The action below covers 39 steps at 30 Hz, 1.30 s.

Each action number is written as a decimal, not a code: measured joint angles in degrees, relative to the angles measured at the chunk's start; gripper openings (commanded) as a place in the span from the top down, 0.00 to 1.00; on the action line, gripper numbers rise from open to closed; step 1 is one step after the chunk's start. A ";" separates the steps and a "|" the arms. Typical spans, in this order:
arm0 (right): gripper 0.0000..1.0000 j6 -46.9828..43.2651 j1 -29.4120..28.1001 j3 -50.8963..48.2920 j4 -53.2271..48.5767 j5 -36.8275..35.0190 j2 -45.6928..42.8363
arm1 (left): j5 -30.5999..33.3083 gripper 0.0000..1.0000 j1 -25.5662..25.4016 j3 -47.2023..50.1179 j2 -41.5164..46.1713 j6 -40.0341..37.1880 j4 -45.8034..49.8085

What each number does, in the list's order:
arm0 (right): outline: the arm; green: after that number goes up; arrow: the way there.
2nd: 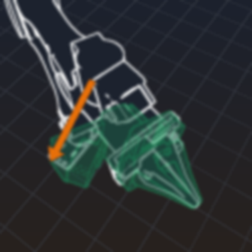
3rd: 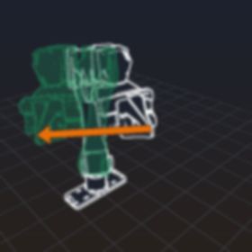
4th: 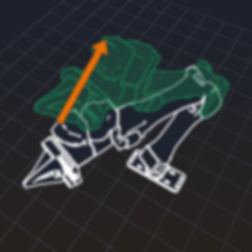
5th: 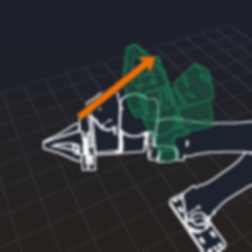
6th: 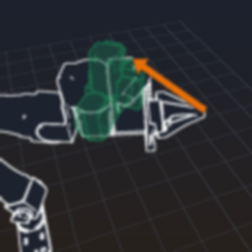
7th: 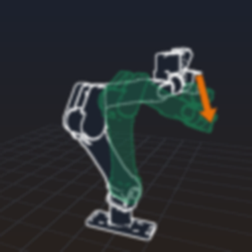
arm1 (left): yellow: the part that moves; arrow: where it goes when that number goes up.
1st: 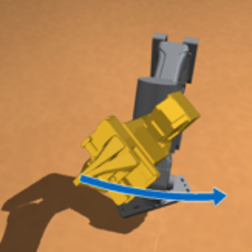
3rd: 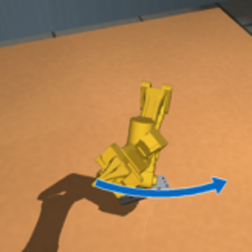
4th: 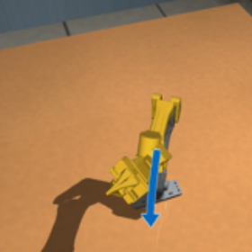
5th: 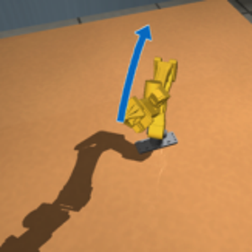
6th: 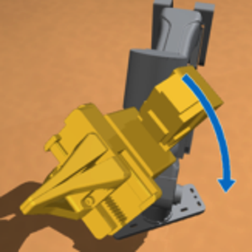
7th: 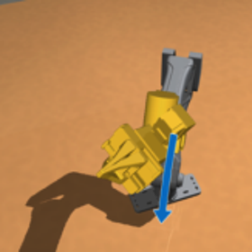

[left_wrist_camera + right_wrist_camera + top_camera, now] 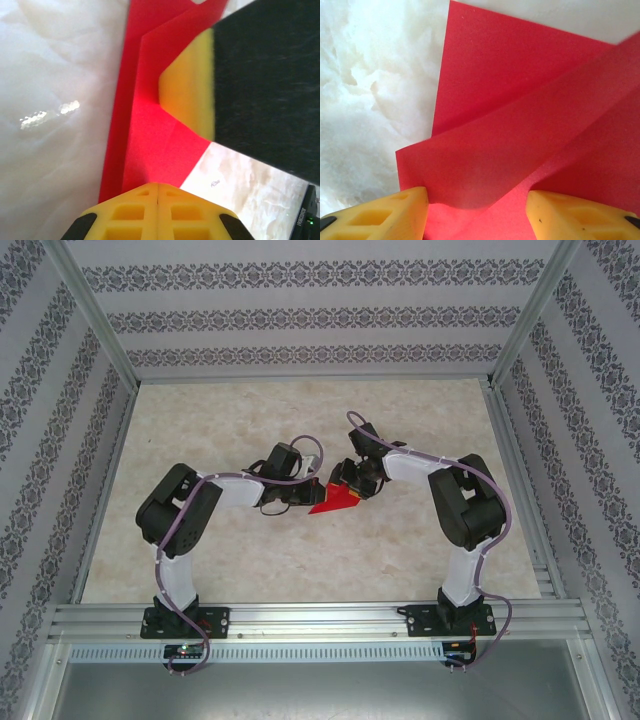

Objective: Fold a paper plane with a square sheet of paper (pick it up from the middle)
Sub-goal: Fourth fold the wing at the center of the table.

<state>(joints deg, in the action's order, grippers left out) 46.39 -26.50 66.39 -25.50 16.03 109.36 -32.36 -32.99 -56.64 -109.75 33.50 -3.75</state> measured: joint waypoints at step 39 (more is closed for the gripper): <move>0.55 0.13 0.42 7.52 -10.34 -0.74 5.46 | 1.62 0.95 0.00 -3.26 -2.19 -0.46 5.16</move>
<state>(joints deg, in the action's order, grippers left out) 46.52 -26.09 73.91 -35.83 15.29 114.83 -30.74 -32.99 -59.90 -111.94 33.04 1.41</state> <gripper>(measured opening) 0.449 0.067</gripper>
